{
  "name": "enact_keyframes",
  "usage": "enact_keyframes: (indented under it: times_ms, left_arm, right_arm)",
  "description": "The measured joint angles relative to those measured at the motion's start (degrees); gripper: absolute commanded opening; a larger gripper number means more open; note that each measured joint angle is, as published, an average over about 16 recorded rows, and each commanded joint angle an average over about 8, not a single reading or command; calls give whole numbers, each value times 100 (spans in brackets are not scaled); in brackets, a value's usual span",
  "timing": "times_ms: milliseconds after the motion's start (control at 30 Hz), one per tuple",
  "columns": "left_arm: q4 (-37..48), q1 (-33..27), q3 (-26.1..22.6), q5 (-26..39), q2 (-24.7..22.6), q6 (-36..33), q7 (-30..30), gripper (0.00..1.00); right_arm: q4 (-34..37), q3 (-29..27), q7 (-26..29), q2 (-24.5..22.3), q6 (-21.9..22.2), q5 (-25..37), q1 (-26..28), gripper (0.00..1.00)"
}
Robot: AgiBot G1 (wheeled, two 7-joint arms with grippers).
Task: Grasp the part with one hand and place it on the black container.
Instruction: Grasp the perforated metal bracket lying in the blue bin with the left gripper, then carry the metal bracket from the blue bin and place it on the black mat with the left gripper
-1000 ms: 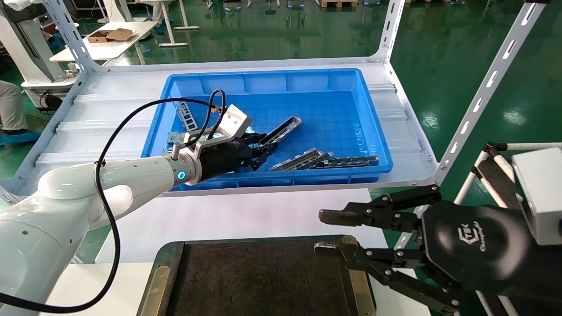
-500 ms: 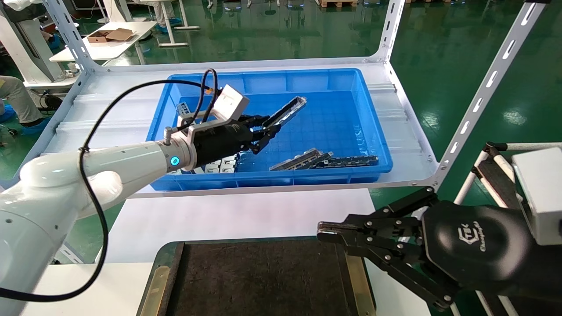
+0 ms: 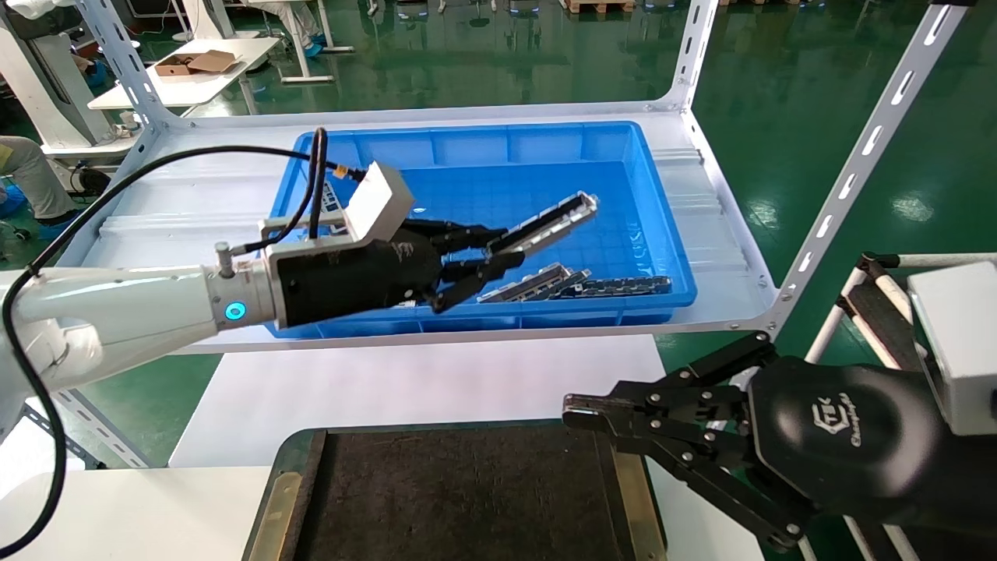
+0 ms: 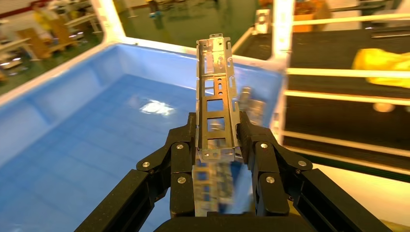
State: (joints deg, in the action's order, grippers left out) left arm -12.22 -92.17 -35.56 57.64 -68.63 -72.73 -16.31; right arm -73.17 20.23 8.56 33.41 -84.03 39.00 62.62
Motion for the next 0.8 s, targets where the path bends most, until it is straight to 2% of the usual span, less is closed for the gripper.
enact_keyframes:
  times_ms: [233,433,633,800]
  left_arm:
    - [-380,340,25,-120,291,-634,118,0]
    - [-985,861,33,-220,533,-856,368,0]
    - [-1827,1630,18,-275,785,-661,713,0]
    - [-2630,2393,-15,-251,988,-130,1087,0]
  right_arm:
    - [0,1,0,0,0,0,0,0]
    - [0,1,-1,0,1,-1,0,0]
    - [0,2,-1,-1,1,-1,0,0]
    - [0,2,-1,-1,1,-2,1,0]
